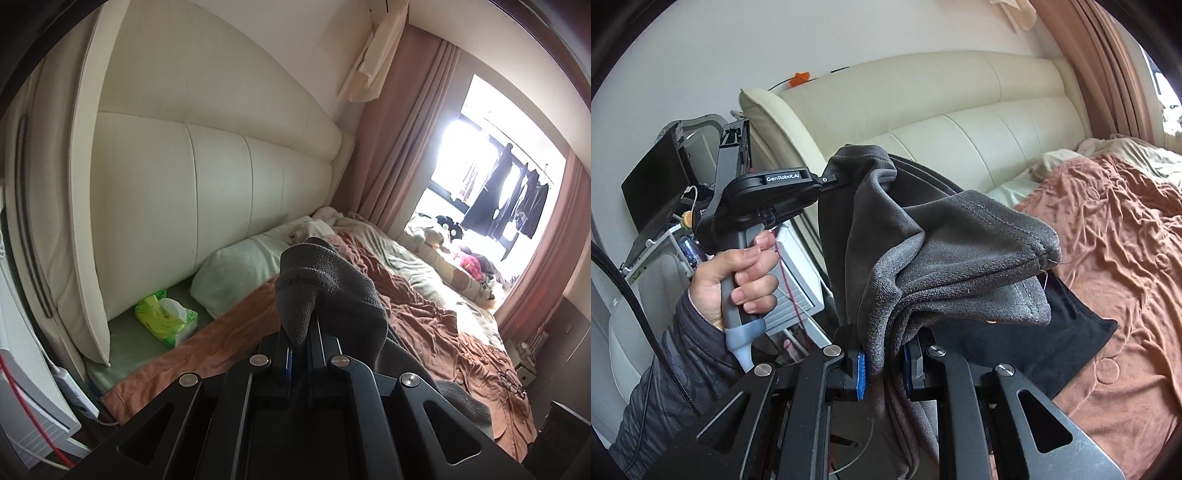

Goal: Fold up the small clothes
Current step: 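Carry the folded grey shirt with both tools and lower it onto the bed, then open both tools and release the grey shirt onto the black garment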

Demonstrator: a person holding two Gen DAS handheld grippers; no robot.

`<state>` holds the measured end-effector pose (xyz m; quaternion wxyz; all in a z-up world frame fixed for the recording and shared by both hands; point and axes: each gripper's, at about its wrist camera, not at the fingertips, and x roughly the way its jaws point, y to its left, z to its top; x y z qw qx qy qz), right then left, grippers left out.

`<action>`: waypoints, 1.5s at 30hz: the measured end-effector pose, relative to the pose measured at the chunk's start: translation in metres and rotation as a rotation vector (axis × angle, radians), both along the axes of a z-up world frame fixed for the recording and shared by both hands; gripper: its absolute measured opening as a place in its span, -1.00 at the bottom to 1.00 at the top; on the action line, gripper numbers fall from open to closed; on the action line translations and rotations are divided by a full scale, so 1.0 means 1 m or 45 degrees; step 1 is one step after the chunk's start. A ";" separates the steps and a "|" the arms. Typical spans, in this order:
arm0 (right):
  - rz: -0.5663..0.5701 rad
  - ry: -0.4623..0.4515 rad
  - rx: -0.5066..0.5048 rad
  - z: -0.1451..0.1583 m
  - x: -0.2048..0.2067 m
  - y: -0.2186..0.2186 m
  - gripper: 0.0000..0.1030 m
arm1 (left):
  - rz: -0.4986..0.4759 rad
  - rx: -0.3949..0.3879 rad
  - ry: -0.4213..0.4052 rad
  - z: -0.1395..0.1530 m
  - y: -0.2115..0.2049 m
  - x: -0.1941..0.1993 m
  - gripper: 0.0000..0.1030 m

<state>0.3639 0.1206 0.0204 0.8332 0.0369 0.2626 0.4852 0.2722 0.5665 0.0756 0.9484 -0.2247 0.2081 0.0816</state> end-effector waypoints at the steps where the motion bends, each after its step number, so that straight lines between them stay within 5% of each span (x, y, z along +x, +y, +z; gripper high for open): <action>1: -0.008 0.010 -0.002 -0.001 0.006 -0.003 -0.79 | -0.001 -0.002 0.009 -0.003 0.000 0.008 -0.91; 16: -0.090 0.137 -0.062 -0.032 0.092 0.010 -0.78 | -0.064 0.041 0.223 -0.057 -0.018 0.138 -0.91; 32: -0.180 0.399 -0.054 -0.129 0.182 0.001 -0.78 | -0.109 0.139 0.546 -0.178 -0.035 0.266 -0.88; 36: -0.203 0.598 -0.122 -0.172 0.210 0.006 -0.68 | -0.063 0.195 0.740 -0.216 -0.033 0.284 -0.71; 41: -0.227 0.648 -0.062 -0.184 0.216 -0.009 -0.15 | -0.037 0.225 0.721 -0.208 -0.021 0.260 0.01; 45: -0.277 0.635 -0.051 -0.183 0.222 -0.015 -0.11 | 0.001 0.246 0.716 -0.196 -0.010 0.229 0.05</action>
